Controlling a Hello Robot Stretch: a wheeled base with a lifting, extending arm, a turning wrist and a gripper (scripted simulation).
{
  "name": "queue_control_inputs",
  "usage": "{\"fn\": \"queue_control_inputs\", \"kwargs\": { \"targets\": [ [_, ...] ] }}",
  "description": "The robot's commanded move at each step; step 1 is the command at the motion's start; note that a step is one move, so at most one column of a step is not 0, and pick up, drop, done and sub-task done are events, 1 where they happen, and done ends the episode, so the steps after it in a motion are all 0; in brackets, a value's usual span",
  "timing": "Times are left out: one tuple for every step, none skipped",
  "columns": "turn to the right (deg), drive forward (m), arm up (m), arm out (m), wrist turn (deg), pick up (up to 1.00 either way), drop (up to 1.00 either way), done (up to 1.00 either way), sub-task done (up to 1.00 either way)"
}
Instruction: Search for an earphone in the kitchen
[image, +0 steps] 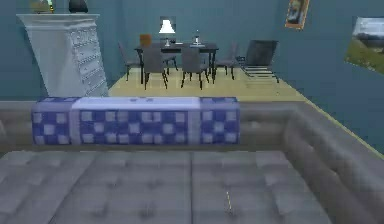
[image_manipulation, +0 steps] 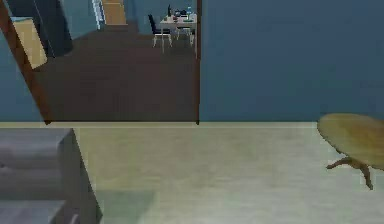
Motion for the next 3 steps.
{"fn": "queue_control_inputs", "kwargs": {
  "targets": [
    [45.0, 0.00, 0.00, 0.00, 0.0, 0.00, 0.00, 0.00, 0.00],
    [42.0, 0.00, 0.00, 0.00, 0.0, 0.00, 0.00, 0.00, 0.00],
    [3.0, 0.00, 0.00, 0.00, 0.0, 0.00, 0.00, 0.00, 0.00]
  ]
}}
